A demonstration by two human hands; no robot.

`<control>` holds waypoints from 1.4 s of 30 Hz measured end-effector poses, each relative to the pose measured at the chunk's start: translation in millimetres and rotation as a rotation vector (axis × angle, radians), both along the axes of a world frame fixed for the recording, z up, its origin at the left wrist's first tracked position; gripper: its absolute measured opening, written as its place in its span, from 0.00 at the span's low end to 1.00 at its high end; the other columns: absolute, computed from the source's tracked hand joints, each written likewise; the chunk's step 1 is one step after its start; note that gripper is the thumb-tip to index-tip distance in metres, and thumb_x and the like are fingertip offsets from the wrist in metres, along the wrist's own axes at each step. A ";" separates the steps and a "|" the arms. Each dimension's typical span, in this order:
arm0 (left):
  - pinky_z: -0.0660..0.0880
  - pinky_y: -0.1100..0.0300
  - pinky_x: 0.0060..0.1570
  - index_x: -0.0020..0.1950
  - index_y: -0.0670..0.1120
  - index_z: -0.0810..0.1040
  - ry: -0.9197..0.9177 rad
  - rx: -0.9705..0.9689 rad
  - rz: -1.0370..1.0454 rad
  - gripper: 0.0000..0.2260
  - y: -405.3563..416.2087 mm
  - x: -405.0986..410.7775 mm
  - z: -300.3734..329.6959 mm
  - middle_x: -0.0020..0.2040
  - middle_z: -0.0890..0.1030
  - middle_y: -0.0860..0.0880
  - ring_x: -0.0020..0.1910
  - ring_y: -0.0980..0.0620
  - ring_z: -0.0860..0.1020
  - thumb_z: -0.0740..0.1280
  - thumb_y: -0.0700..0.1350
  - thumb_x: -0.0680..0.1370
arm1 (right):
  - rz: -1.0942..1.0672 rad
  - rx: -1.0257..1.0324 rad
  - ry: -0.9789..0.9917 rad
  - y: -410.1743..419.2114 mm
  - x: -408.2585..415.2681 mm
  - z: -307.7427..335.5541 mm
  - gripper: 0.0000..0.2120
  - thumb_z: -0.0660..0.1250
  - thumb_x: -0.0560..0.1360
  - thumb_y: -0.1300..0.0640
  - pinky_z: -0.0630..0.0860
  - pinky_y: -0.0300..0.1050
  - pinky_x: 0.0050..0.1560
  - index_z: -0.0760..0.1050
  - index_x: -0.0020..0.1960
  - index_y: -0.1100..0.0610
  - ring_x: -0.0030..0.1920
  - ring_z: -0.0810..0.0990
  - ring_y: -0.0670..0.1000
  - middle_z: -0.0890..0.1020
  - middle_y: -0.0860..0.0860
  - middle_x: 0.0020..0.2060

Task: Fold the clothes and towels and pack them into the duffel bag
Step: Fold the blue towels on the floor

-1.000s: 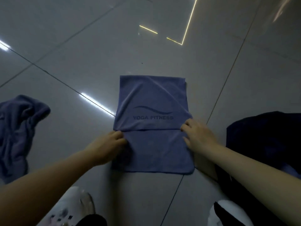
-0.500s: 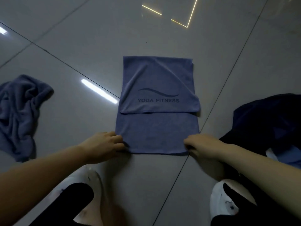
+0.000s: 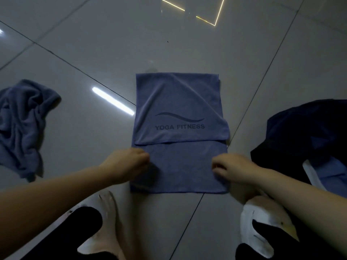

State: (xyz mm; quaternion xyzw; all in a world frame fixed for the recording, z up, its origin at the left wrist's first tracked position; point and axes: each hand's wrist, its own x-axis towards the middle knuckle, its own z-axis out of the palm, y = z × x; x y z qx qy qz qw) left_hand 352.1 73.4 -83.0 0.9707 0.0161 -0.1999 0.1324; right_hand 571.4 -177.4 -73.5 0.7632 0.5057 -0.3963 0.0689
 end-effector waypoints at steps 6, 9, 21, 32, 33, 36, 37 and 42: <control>0.76 0.51 0.42 0.64 0.49 0.75 -0.069 0.118 -0.018 0.17 41.5 32.0 -11.4 0.60 0.76 0.46 0.55 0.41 0.77 0.65 0.50 0.76 | -0.003 0.216 -0.287 15.5 56.8 -8.4 0.10 0.62 0.77 0.55 0.72 0.48 0.41 0.68 0.58 0.54 0.49 0.74 0.57 0.69 0.52 0.57; 0.76 0.53 0.38 0.63 0.49 0.75 -0.042 0.187 -0.086 0.19 50.1 42.2 -19.0 0.58 0.76 0.46 0.53 0.42 0.77 0.68 0.48 0.72 | 0.009 0.194 -0.286 22.7 68.6 -19.9 0.10 0.61 0.78 0.57 0.67 0.46 0.40 0.68 0.58 0.55 0.50 0.74 0.58 0.70 0.53 0.58; 0.77 0.51 0.40 0.57 0.48 0.76 -0.013 0.245 -0.141 0.10 62.5 73.8 7.9 0.52 0.79 0.46 0.50 0.41 0.80 0.66 0.42 0.76 | -0.215 0.237 -0.237 49.1 83.7 -7.7 0.08 0.59 0.76 0.63 0.64 0.46 0.41 0.73 0.54 0.60 0.51 0.75 0.60 0.78 0.58 0.54; 0.76 0.50 0.28 0.48 0.37 0.80 -0.613 0.063 -0.019 0.13 60.4 54.1 102.7 0.40 0.79 0.40 0.29 0.40 0.76 0.58 0.44 0.79 | -0.560 0.702 -0.002 14.6 54.9 101.5 0.08 0.61 0.77 0.69 0.79 0.36 0.38 0.75 0.46 0.58 0.37 0.83 0.43 0.82 0.50 0.38; 0.76 0.53 0.28 0.48 0.38 0.80 -0.605 0.053 -0.054 0.14 53.2 48.1 108.9 0.39 0.79 0.40 0.29 0.42 0.76 0.58 0.44 0.78 | -0.543 0.731 -0.005 7.2 47.7 104.8 0.07 0.61 0.77 0.69 0.79 0.35 0.39 0.75 0.47 0.59 0.39 0.83 0.44 0.82 0.51 0.38; 0.72 0.61 0.29 0.46 0.42 0.81 -0.473 -0.003 -0.157 0.14 32.3 19.9 99.3 0.38 0.80 0.44 0.29 0.48 0.77 0.58 0.47 0.76 | -0.403 0.726 -0.114 -13.2 30.8 94.2 0.05 0.65 0.73 0.67 0.76 0.44 0.38 0.78 0.45 0.59 0.36 0.80 0.53 0.81 0.52 0.37; 0.74 0.61 0.29 0.46 0.45 0.82 -0.397 -0.013 -0.177 0.14 28.2 7.5 88.6 0.39 0.81 0.46 0.31 0.49 0.79 0.58 0.49 0.75 | -0.348 0.676 -0.116 -17.7 25.8 84.8 0.05 0.66 0.72 0.66 0.75 0.47 0.37 0.78 0.44 0.59 0.36 0.79 0.55 0.81 0.53 0.38; 0.79 0.57 0.51 0.64 0.55 0.75 0.064 0.050 -0.247 0.15 7.7 -7.6 27.2 0.58 0.78 0.51 0.55 0.51 0.79 0.64 0.45 0.78 | -0.029 0.268 -0.046 -17.4 5.1 13.5 0.06 0.65 0.76 0.60 0.72 0.48 0.47 0.76 0.52 0.57 0.51 0.77 0.57 0.76 0.54 0.51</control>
